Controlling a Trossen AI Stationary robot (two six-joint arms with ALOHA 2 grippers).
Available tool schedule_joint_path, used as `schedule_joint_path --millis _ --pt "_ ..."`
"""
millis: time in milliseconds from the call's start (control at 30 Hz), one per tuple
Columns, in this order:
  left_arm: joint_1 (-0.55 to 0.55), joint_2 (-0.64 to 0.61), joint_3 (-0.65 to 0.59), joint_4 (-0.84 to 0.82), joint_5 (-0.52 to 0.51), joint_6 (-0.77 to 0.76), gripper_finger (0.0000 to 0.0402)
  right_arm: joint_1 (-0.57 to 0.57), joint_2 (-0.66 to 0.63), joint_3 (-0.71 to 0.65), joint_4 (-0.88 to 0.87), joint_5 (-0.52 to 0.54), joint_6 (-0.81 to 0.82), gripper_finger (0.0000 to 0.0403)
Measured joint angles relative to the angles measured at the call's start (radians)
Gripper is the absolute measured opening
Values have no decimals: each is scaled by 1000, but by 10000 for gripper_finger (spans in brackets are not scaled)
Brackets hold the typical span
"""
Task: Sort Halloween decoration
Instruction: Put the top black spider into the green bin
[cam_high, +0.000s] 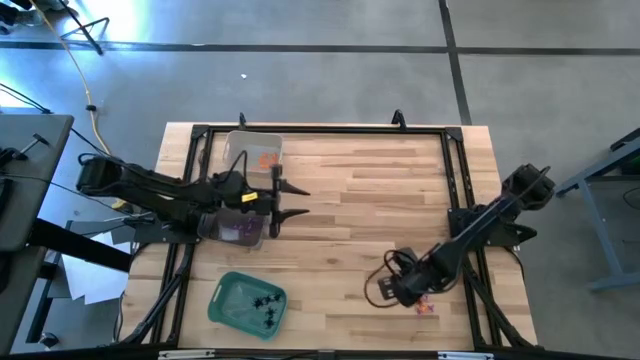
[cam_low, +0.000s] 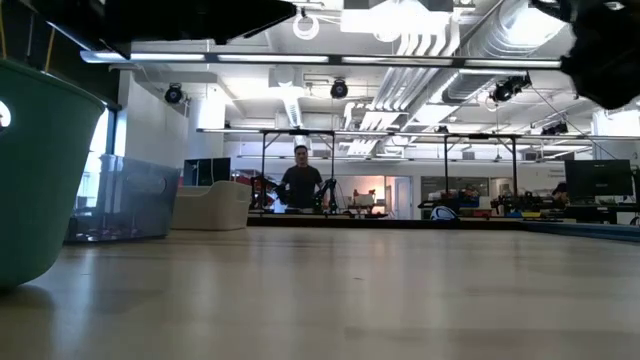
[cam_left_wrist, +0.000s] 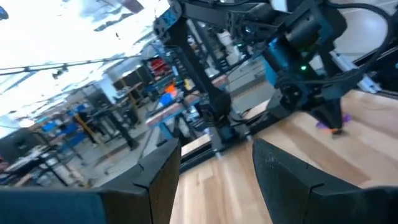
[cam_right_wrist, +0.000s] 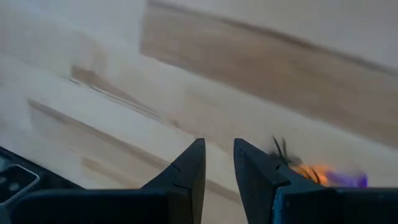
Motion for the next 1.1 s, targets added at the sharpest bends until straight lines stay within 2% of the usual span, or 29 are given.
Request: schedule_joint_path --millis 333,867,1100 --pt "-31 125 99 13 46 23 186 125 12 -15 -59 -5 210 80" --pt "-40 156 121 7 63 22 186 130 157 -12 -26 -42 174 80" --pt "-40 156 121 -2 88 22 186 131 164 -14 31 0 168 80"
